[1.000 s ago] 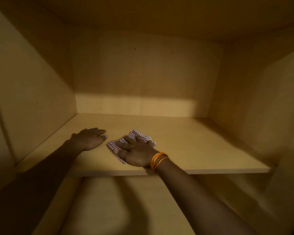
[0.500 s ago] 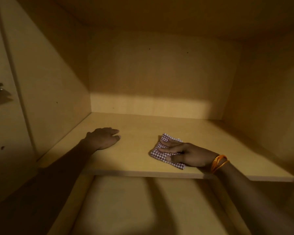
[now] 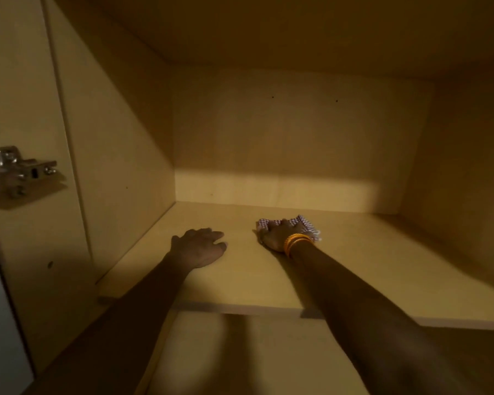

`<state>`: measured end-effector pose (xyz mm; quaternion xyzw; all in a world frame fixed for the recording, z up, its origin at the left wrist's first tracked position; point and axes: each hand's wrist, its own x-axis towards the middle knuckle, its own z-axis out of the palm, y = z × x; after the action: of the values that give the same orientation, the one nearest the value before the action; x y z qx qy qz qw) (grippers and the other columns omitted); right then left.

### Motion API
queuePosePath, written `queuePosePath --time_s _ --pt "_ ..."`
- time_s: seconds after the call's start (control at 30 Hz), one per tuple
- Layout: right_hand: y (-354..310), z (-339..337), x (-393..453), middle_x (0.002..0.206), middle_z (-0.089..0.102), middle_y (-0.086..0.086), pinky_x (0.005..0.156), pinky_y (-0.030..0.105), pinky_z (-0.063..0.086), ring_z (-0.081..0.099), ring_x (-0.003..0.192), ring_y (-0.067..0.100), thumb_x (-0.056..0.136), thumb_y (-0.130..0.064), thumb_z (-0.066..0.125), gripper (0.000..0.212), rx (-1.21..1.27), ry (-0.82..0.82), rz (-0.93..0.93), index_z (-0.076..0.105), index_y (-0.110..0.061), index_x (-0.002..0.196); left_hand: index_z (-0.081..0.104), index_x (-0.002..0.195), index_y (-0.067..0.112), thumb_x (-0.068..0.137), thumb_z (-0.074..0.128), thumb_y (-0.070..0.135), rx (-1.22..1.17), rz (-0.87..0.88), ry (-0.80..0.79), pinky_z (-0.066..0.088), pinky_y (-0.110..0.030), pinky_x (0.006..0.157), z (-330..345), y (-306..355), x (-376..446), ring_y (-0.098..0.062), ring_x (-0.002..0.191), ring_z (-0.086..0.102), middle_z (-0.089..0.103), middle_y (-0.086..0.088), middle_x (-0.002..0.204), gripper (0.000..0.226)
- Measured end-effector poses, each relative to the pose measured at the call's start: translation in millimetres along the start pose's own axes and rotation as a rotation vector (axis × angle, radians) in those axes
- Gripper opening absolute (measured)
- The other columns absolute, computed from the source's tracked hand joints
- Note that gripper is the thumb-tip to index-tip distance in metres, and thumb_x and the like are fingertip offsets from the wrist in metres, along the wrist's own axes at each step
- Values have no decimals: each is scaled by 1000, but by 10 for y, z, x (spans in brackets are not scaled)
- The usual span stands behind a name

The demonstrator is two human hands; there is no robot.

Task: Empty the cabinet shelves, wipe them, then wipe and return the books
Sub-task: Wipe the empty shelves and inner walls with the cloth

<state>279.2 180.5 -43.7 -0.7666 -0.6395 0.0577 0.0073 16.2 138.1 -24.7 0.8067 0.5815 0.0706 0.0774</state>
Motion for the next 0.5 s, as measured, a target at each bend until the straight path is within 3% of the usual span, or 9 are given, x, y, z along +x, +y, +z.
queuePosePath --time_s 0.1,0.2,0.3,0.37,0.43,0.5 --pt "-534 -18 -56 168 12 0 106 79 -6 4 152 43 71 -88 0 90 35 24 -37 13 -49 152 33 152 45 97 31 63 -5 5 18 19 -57 117 25 26 3 -24 149 25 26 12 164 59" --pt "-892 -166 -444 169 2 -1 115 70 -3 -4 154 37 93 -73 11 71 -21 -13 -176 10 -43 158 38 148 34 96 37 57 -54 -21 38 24 -55 113 35 16 7 -24 142 36 42 4 155 58" --pt "-741 -266 -679 168 4 -3 123 47 -8 -4 155 23 106 -56 23 59 -55 -72 -388 12 -36 160 45 141 28 95 41 44 -124 -27 43 30 -52 113 3 -38 5 -25 134 45 51 0 147 49" --pt "-459 -332 -789 168 8 -7 122 32 -6 -1 154 13 106 -49 38 55 73 -157 -497 23 -38 157 45 142 30 95 39 48 -98 -34 18 29 -51 114 -35 -77 8 -25 138 42 46 3 152 51" --pt "-134 -384 -843 165 14 -14 120 25 -2 5 150 3 102 -42 53 51 227 -233 -542 38 -42 151 38 149 35 93 36 62 -23 -58 -6 24 -55 115 -72 -127 23 -28 144 33 36 5 158 62" --pt "138 -433 -834 164 21 -16 122 28 3 12 150 3 98 -36 62 48 319 -248 -551 49 -46 143 34 151 39 87 33 77 33 -83 -17 22 -57 114 -98 -203 43 -31 147 28 30 4 162 74"
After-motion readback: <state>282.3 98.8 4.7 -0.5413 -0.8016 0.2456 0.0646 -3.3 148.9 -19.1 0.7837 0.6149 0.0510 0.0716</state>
